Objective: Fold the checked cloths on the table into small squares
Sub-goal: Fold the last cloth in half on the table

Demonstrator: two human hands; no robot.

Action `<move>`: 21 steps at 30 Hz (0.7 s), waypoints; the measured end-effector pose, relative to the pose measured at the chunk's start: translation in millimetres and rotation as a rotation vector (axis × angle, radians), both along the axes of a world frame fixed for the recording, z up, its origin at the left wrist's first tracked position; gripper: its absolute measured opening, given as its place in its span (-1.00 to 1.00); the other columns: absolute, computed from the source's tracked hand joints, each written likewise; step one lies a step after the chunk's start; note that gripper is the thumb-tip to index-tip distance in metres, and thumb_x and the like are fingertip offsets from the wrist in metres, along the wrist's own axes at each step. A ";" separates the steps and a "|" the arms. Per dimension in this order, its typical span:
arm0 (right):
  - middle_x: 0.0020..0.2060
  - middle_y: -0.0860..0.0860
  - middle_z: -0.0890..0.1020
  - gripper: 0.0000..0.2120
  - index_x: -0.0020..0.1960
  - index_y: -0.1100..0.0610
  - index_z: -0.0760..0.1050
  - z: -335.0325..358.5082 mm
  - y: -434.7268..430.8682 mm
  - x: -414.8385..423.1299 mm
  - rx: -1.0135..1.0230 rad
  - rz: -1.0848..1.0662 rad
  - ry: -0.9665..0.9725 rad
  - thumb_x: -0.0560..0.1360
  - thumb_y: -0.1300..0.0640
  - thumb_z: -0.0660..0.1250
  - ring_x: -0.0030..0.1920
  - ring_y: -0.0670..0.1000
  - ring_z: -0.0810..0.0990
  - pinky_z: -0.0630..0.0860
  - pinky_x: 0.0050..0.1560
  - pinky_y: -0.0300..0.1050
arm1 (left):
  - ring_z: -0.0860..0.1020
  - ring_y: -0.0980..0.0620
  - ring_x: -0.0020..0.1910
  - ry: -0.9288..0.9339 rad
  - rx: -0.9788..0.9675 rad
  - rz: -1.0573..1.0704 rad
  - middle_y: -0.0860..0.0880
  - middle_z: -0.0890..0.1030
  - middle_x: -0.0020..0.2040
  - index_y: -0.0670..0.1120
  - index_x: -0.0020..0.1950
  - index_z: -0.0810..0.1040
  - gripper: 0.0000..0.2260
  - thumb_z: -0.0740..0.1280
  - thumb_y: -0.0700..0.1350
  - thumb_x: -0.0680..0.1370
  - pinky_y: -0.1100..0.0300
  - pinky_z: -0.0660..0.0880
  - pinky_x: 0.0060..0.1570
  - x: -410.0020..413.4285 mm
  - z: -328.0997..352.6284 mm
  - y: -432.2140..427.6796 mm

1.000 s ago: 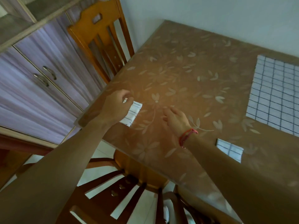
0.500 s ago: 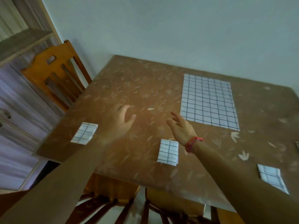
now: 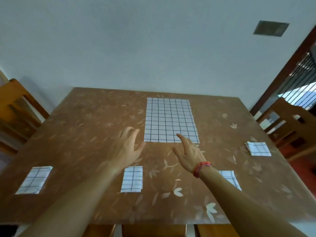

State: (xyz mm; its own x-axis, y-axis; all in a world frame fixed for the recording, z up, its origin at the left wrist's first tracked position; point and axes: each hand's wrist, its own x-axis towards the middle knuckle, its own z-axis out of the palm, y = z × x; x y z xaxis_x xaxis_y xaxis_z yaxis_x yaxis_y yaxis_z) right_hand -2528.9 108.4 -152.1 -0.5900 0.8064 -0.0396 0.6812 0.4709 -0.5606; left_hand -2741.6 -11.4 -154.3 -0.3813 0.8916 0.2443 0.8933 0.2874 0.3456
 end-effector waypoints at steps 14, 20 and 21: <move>0.53 0.05 0.12 -0.44 0.53 -0.13 0.05 -18.0 47.6 38.6 0.170 -0.057 -0.238 0.57 -0.24 0.04 0.50 0.08 0.13 0.17 0.43 0.10 | 0.48 -0.15 0.25 0.262 -0.247 -0.092 -0.14 0.50 0.30 -0.10 0.33 0.51 -0.39 0.06 0.28 0.50 -0.09 0.45 0.16 37.7 -14.3 56.0; 0.53 0.08 0.12 -0.42 0.54 -0.11 0.05 -32.4 70.6 34.3 0.256 -0.028 -0.343 0.57 -0.26 0.00 0.48 0.11 0.15 0.15 0.42 0.08 | 0.47 -0.18 0.26 0.230 -0.277 -0.094 -0.16 0.49 0.31 -0.14 0.33 0.50 -0.37 0.08 0.29 0.49 -0.09 0.48 0.13 30.6 -35.1 80.2; 0.53 0.08 0.13 -0.42 0.54 -0.11 0.06 -36.6 75.9 32.5 0.263 -0.026 -0.359 0.57 -0.26 -0.01 0.48 0.11 0.15 0.15 0.42 0.08 | 0.47 -0.19 0.25 0.228 -0.278 -0.094 -0.16 0.49 0.31 -0.14 0.33 0.50 -0.37 0.08 0.29 0.50 -0.10 0.49 0.13 28.8 -39.9 84.7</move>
State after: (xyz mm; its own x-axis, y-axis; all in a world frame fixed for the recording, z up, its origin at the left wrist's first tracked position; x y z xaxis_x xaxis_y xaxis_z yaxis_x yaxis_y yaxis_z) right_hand -2496.4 184.3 -188.7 -0.5555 0.8310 -0.0297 0.8245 0.5459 -0.1492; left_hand -2712.8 73.4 -194.3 -0.2585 0.9643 0.0573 0.9652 0.2554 0.0554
